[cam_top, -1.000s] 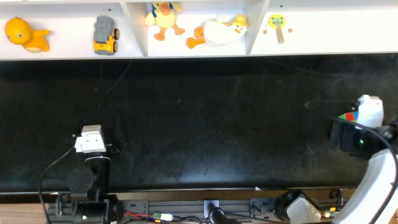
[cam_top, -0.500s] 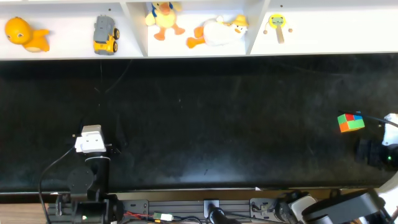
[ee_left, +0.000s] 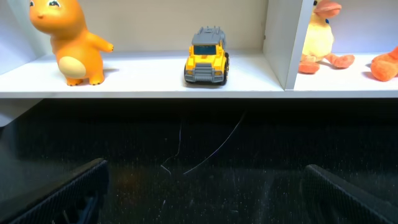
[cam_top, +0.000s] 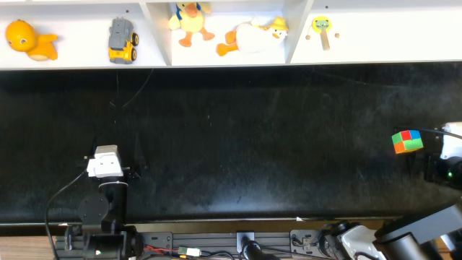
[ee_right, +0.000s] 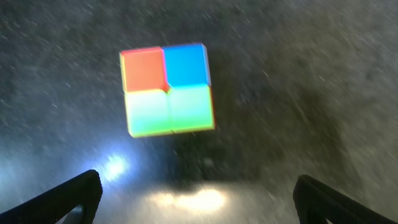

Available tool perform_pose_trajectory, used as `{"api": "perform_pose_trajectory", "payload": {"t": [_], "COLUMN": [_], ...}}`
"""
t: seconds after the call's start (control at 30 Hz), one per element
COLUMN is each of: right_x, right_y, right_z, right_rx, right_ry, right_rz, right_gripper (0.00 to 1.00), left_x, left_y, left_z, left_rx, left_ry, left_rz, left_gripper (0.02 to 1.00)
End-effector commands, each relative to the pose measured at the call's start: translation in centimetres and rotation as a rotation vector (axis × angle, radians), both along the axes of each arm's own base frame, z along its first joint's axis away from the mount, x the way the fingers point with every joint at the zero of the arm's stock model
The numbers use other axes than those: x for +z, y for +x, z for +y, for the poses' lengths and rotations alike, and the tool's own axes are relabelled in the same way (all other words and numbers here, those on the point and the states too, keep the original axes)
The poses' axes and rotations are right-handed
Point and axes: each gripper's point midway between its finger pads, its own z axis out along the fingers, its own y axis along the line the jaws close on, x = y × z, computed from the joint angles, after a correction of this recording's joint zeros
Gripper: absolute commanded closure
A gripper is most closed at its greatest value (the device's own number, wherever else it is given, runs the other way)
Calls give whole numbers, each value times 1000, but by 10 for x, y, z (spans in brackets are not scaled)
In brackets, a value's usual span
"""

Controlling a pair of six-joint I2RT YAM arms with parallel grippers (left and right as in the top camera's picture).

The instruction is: Store Toys

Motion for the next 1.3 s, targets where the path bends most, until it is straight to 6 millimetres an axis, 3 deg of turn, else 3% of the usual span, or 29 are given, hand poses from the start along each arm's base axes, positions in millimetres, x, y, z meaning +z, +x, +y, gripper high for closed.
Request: {"api": "perform_pose_trajectory", "payload": {"t": [0.03,0.4,0.87,1.1,1.3], "right_x": [5,-12,-29,-32,-33], "right_y": [25,38,29,38,35], "right_z": [13,19,22,21,18], "right_rx": [32,-7,0,37,31], "right_ry": [60,100,87,19,1], "right_rz": [-94,-40,68,96,121], "right_gripper": [5,3,5,14,16], "left_x": [1,1,1,1,1], "left_y": [0,0,0,0,0], "left_z": [-1,-1,-1,-1,-1], "left_rx": [-6,-6,-6,-6,-6], "left_ry": [15,15,15,15,15], "left_rz": [-4,-4,-4,-4,-4], "left_gripper": [20,20,23,20,23]}}
